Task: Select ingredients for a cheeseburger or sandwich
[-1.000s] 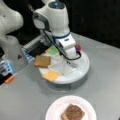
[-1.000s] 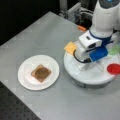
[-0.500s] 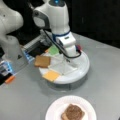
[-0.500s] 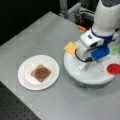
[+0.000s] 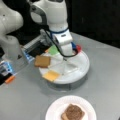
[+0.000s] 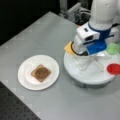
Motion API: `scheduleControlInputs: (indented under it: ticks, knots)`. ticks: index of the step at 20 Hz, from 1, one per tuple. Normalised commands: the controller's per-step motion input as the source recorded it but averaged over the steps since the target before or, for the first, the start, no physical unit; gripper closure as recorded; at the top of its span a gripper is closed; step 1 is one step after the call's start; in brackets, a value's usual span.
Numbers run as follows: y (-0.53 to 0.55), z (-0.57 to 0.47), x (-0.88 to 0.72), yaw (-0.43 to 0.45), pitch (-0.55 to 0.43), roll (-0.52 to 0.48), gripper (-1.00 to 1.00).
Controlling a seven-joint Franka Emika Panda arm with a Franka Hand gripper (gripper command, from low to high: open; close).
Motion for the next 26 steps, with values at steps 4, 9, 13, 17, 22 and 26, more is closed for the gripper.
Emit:
scheduleControlInputs:
  ticks: [4,9,13,17,22,26]
  knots:
    - [-0.21,0.17,0.16,-0.381,0.072,0.086,-1.00]
    - [-0.18,0.23,0.17,-0.648,0.102,0.083,-1.00]
    - [-0.08,0.42,0.17,-0.724,0.131,0.015,-1.00]
    - [-0.10,0.34,0.22,-0.518,0.154,0.047,-1.00]
    - [-0.27,0.15,0.27,-0.217,0.190,0.131,-1.00]
    - [-0.36,0.08,0.28,-0.203,0.160,0.200,-1.00]
